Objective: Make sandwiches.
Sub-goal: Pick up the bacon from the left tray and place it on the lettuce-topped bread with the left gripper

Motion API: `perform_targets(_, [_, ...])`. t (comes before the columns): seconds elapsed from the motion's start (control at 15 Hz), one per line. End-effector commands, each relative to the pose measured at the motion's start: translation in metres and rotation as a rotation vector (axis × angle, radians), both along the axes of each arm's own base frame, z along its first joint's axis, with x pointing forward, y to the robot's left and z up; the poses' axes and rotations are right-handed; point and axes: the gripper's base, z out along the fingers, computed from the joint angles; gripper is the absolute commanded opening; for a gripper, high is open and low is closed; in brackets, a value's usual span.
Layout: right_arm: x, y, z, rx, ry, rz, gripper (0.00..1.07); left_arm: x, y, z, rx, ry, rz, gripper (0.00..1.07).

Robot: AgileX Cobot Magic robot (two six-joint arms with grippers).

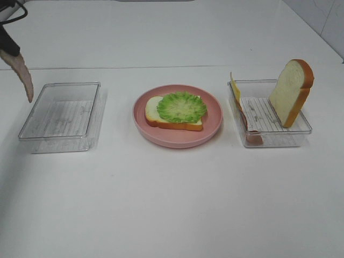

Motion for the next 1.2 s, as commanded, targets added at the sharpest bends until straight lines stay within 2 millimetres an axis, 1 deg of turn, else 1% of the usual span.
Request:
perform_targets(0.07, [-0.002,0.001,0.0,0.003,-0.026,0.0,0.96,0.003,-0.019,0.021,0.003,-0.034,-0.014,0.0])
perform_targets(0.13, [-0.002,0.001,0.0,0.003,-0.026,0.0,0.96,0.007,-0.036,0.036,0.0,-0.077,-0.038,0.0])
perform_targets(0.27, [-0.002,0.001,0.0,0.003,-0.026,0.0,0.96,0.01,-0.058,0.049,-0.012,-0.131,-0.057,0.0])
perform_targets(0.33, [-0.002,0.001,0.0,0.003,-0.026,0.0,0.96,0.01,-0.063,0.051,-0.017,-0.142,-0.059,0.0])
perform_targets(0.4, [-0.002,0.001,0.0,0.003,-0.026,0.0,0.96,0.01,-0.078,0.056,-0.03,-0.165,-0.066,0.0])
perform_targets(0.53, [-0.002,0.001,0.0,0.003,-0.026,0.0,0.96,0.011,-0.097,0.056,-0.043,-0.193,-0.086,0.0])
perform_targets(0.6, [-0.002,0.001,0.0,0.003,-0.026,0.0,0.96,0.011,-0.102,0.055,-0.047,-0.193,-0.09,0.0])
perform_targets(0.67, [-0.002,0.001,0.0,0.003,-0.026,0.0,0.96,0.014,-0.12,0.047,-0.07,-0.184,-0.101,0.0])
perform_targets(0.87, [-0.002,0.001,0.0,0.003,-0.026,0.0,0.96,0.016,-0.14,0.038,-0.108,-0.179,-0.121,0.0])
perform_targets(0.93, [-0.002,0.001,0.0,0.003,-0.026,0.0,0.96,0.019,-0.162,0.027,-0.162,-0.17,-0.134,0.0])
perform_targets(1.0, [-0.002,0.001,0.0,0.003,-0.026,0.0,0.96,0.02,-0.168,0.023,-0.174,-0.166,-0.137,0.0])
perform_targets(1.07, [-0.002,0.001,0.0,0.003,-0.026,0.0,0.96,0.02,-0.179,0.017,-0.19,-0.162,-0.144,0.0])
perform_targets(1.13, [-0.002,0.001,0.0,0.003,-0.026,0.0,0.96,0.021,-0.19,0.011,-0.211,-0.159,-0.149,0.0])
perform_targets(1.2, [-0.002,0.001,0.0,0.003,-0.026,0.0,0.96,0.023,-0.206,0.001,-0.241,-0.161,-0.145,0.0])
